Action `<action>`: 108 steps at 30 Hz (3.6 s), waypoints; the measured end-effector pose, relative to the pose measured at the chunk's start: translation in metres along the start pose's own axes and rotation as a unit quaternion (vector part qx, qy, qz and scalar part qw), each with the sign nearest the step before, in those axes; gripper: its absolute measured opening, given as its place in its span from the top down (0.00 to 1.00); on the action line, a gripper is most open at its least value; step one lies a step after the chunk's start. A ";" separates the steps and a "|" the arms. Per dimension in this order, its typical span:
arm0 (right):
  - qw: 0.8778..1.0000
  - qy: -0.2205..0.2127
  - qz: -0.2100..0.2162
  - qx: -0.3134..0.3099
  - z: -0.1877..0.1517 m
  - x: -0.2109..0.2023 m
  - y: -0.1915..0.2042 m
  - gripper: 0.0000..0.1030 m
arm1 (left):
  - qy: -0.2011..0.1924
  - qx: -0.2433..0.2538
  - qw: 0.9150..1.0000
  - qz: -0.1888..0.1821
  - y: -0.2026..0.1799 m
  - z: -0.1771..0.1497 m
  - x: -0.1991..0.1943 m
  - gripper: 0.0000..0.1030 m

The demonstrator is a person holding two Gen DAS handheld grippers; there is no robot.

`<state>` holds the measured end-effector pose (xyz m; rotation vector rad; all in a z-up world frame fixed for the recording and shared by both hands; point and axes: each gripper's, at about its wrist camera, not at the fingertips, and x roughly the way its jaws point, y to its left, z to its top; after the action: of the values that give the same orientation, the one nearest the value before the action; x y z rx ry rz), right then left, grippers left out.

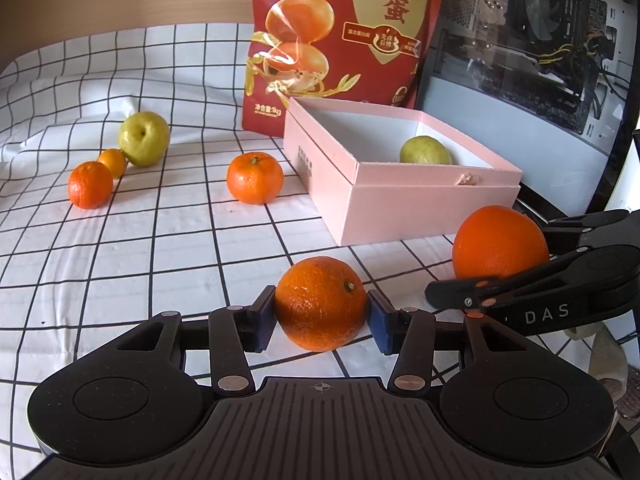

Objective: Organize fruits
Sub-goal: 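Lift the mandarin with the left gripper while the right gripper carries the orange toward the box, then carry the large orange over the pink box with the right gripper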

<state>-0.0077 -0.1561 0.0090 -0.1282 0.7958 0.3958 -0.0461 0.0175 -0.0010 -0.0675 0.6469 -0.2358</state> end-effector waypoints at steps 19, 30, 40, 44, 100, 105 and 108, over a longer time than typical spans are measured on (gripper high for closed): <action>1.000 -0.004 0.030 -0.005 -0.020 -0.032 -0.014 0.28 | -0.001 -0.005 1.000 -0.002 0.001 0.000 -0.001 0.50; 0.999 -0.027 0.041 0.001 -0.025 -0.048 -0.015 0.29 | -0.002 -0.006 1.000 -0.003 0.001 0.000 -0.001 0.50; 0.994 -0.085 0.030 -0.068 -0.023 -0.055 0.022 0.32 | -0.003 -0.015 1.000 -0.009 0.004 0.000 -0.001 0.50; 0.992 -0.083 0.042 -0.090 -0.026 -0.060 0.030 0.37 | -0.004 -0.018 1.000 -0.010 0.004 0.000 -0.001 0.50; 0.990 -0.144 -0.006 0.009 0.070 -0.080 0.001 0.32 | -0.084 -0.017 0.995 -0.044 -0.007 0.098 0.001 0.50; 0.977 -0.205 -0.064 0.003 0.135 -0.103 -0.012 0.32 | -0.072 -0.034 0.995 -0.066 -0.010 0.146 0.034 0.50; 0.972 -0.221 -0.084 0.017 0.164 -0.107 -0.020 0.32 | -0.059 -0.064 0.993 -0.084 -0.008 0.156 0.059 0.51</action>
<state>0.0425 -0.1643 0.1989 -0.0712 0.3485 0.2374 0.0923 -0.0058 0.0891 -0.2589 0.5386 -0.3497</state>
